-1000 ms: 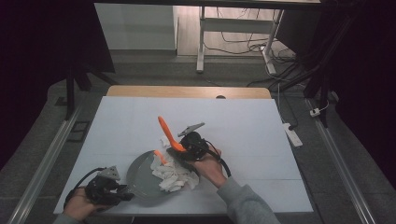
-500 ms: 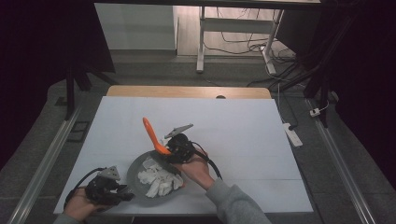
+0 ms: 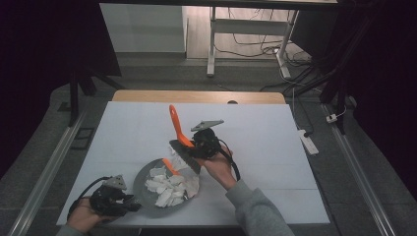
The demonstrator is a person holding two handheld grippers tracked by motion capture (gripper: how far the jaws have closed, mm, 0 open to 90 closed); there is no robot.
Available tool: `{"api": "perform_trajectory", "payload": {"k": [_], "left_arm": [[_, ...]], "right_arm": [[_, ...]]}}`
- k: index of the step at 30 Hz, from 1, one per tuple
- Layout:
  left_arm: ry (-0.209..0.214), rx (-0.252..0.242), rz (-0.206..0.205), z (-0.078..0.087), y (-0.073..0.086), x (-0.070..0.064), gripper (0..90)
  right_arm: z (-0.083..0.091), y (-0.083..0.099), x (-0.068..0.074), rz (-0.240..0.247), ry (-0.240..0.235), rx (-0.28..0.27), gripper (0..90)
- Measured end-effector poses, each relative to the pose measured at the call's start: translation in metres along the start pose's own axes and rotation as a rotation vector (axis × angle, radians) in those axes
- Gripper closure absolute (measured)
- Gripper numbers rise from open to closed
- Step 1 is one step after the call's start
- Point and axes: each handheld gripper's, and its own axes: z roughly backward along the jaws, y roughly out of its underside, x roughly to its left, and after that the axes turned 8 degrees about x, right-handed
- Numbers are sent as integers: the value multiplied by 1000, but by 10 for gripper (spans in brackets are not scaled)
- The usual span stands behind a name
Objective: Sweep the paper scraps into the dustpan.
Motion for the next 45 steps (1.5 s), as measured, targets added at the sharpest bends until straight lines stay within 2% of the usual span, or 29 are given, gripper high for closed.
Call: {"api": "perform_trajectory", "payload": {"k": [5,12,20,24,27,33,38,43,45], "left_arm": [[2,0,1,0,0,0,620],[2,-2,2,0,0,0,620],[5,2,-2,-1,1,2,620],[4,0,1,-1,0,1,621],[3,-1,1,-1,0,1,621],[-1,-1,3,-1,0,0,621],[2,0,4,-1,0,0,621],[1,1,8,-1,-1,0,621],[1,1,8,-1,-1,0,621]], "right_arm": [[-9,-7,-17,3,58,17,701],[-36,-26,-38,3,90,75,702],[-59,-38,-46,11,98,131,702],[-66,-43,-40,14,101,165,702],[-71,-45,-36,5,66,194,702],[-76,-44,-20,33,34,231,702],[-75,-40,-2,90,11,257,702],[-70,-31,19,138,-22,261,702],[-68,-28,27,150,-55,259,702]]}}
